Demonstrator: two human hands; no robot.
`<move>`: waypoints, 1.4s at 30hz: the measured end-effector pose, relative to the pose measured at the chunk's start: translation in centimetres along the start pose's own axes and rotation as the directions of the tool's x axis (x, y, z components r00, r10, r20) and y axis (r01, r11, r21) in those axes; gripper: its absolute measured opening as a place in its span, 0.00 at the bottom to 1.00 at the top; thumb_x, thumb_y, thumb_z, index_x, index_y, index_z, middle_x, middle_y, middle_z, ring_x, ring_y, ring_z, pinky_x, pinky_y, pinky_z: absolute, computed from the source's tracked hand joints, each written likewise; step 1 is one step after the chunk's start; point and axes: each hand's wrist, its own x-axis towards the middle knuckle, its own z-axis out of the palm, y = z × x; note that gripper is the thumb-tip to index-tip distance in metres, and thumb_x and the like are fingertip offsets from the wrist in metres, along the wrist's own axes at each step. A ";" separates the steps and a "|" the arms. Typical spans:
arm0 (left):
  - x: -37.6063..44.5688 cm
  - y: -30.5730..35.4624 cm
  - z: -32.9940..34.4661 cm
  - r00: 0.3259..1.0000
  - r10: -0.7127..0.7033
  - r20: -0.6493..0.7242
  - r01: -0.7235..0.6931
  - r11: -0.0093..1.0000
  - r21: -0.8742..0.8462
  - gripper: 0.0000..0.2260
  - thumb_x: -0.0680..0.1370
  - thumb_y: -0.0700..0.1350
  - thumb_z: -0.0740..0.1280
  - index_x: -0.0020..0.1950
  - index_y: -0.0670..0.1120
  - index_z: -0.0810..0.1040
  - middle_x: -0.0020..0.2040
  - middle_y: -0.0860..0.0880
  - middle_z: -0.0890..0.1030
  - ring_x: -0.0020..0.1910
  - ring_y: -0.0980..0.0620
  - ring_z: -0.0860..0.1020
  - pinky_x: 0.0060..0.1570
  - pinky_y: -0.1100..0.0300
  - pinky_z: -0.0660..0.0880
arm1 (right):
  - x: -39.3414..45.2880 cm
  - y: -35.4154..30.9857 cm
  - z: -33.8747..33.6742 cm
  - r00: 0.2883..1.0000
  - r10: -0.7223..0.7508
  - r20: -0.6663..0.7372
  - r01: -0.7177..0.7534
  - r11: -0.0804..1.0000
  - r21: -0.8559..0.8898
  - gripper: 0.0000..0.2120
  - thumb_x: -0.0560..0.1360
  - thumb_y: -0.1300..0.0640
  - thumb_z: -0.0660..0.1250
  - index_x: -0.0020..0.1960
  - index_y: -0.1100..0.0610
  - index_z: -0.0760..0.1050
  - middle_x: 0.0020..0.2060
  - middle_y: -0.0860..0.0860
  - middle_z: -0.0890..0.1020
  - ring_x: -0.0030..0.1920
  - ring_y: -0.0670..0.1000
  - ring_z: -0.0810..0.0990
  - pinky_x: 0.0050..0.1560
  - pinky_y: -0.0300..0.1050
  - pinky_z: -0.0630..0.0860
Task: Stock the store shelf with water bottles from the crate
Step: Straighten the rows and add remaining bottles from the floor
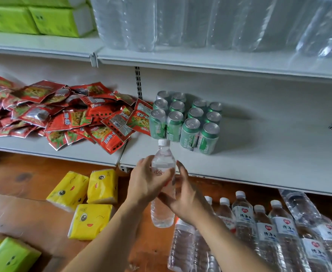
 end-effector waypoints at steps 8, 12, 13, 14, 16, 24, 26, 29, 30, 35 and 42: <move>1.4 9.5 -3.7 0.945 0.279 -0.171 -0.282 0.960 0.007 0.37 0.66 0.69 0.65 0.68 0.48 0.76 0.56 0.54 0.77 0.53 0.57 0.75 0.47 0.75 0.69 | 0.9 -4.1 -3.8 0.902 -0.221 -0.371 0.229 0.973 -0.023 0.46 0.70 0.33 0.71 0.78 0.40 0.48 0.75 0.35 0.61 0.69 0.37 0.68 0.66 0.39 0.72; 2.1 13.9 -5.8 0.896 0.358 -0.264 -0.371 0.928 -0.001 0.36 0.66 0.68 0.66 0.70 0.52 0.75 0.55 0.54 0.77 0.51 0.59 0.73 0.48 0.72 0.70 | 0.9 -6.2 -6.6 0.855 -0.305 -0.420 0.323 0.946 -0.029 0.48 0.71 0.40 0.74 0.78 0.35 0.46 0.74 0.30 0.60 0.70 0.35 0.65 0.67 0.42 0.72; 2.2 14.9 -6.4 0.888 0.368 -0.275 -0.384 0.923 -0.003 0.36 0.67 0.68 0.68 0.71 0.53 0.74 0.56 0.54 0.77 0.52 0.58 0.74 0.49 0.69 0.72 | 0.9 -6.8 -7.4 0.839 -0.321 -0.439 0.341 0.939 -0.035 0.47 0.71 0.40 0.74 0.78 0.34 0.46 0.74 0.34 0.63 0.69 0.37 0.68 0.65 0.44 0.75; 2.4 15.9 -6.8 0.882 0.379 -0.281 -0.395 0.919 -0.002 0.35 0.68 0.66 0.71 0.72 0.53 0.73 0.58 0.54 0.77 0.53 0.58 0.74 0.51 0.67 0.73 | 1.1 -7.5 -8.2 0.828 -0.333 -0.452 0.354 0.934 -0.039 0.46 0.72 0.40 0.73 0.78 0.33 0.45 0.74 0.37 0.66 0.68 0.38 0.70 0.64 0.45 0.77; 2.8 17.9 -7.6 0.868 0.401 -0.293 -0.420 0.908 -0.003 0.36 0.70 0.63 0.74 0.74 0.52 0.70 0.62 0.54 0.76 0.56 0.58 0.74 0.54 0.66 0.73 | 1.5 -9.0 -10.0 0.811 -0.354 -0.466 0.383 0.923 -0.034 0.44 0.73 0.40 0.71 0.77 0.31 0.44 0.72 0.37 0.69 0.61 0.39 0.77 0.58 0.43 0.80; 6.3 23.6 -10.9 0.836 0.466 -0.289 -0.524 0.835 -0.168 0.34 0.73 0.62 0.71 0.74 0.51 0.69 0.67 0.53 0.77 0.61 0.57 0.78 0.59 0.56 0.78 | 5.5 -14.2 -16.6 0.695 -0.485 -0.531 0.498 0.857 -0.131 0.42 0.75 0.38 0.69 0.79 0.37 0.47 0.66 0.35 0.75 0.45 0.43 0.83 0.48 0.41 0.83; 7.3 24.2 -12.0 0.816 0.502 -0.287 -0.553 0.822 -0.134 0.29 0.76 0.62 0.68 0.74 0.52 0.70 0.66 0.53 0.78 0.62 0.58 0.77 0.59 0.60 0.76 | 6.8 -15.5 -17.9 0.691 -0.477 -0.543 0.502 0.857 -0.114 0.43 0.75 0.41 0.71 0.79 0.38 0.47 0.69 0.43 0.75 0.55 0.44 0.81 0.54 0.35 0.78; 9.2 23.9 -13.4 0.788 0.546 -0.286 -0.571 0.821 -0.006 0.23 0.80 0.60 0.63 0.73 0.52 0.72 0.70 0.52 0.74 0.68 0.55 0.72 0.67 0.55 0.72 | 9.1 -17.4 -19.2 0.705 -0.448 -0.549 0.513 0.857 -0.042 0.43 0.74 0.41 0.72 0.79 0.37 0.48 0.72 0.44 0.72 0.66 0.44 0.75 0.66 0.39 0.73; 10.0 23.4 -13.8 0.782 0.547 -0.298 -0.552 0.830 0.076 0.21 0.82 0.58 0.61 0.74 0.53 0.71 0.73 0.51 0.71 0.71 0.53 0.70 0.69 0.53 0.69 | 10.0 -17.8 -19.4 0.719 -0.436 -0.541 0.502 0.865 -0.030 0.43 0.74 0.40 0.71 0.79 0.38 0.47 0.73 0.44 0.72 0.68 0.48 0.74 0.68 0.48 0.73; 13.0 21.1 -15.1 0.877 0.437 -0.199 -0.348 0.863 0.366 0.23 0.85 0.54 0.54 0.80 0.57 0.57 0.82 0.51 0.48 0.79 0.43 0.54 0.76 0.43 0.60 | 13.9 -18.4 -18.9 0.768 -0.375 -0.519 0.394 0.916 -0.078 0.44 0.74 0.35 0.68 0.79 0.39 0.43 0.75 0.49 0.68 0.71 0.56 0.71 0.68 0.59 0.72; 13.8 19.4 -13.4 0.871 0.450 -0.195 -0.337 0.838 0.428 0.24 0.84 0.53 0.54 0.81 0.56 0.54 0.81 0.54 0.37 0.66 0.41 0.75 0.58 0.44 0.78 | 16.8 -19.3 -17.8 0.789 -0.336 -0.514 0.311 0.940 -0.137 0.44 0.77 0.39 0.67 0.80 0.42 0.40 0.76 0.56 0.66 0.72 0.58 0.71 0.66 0.54 0.73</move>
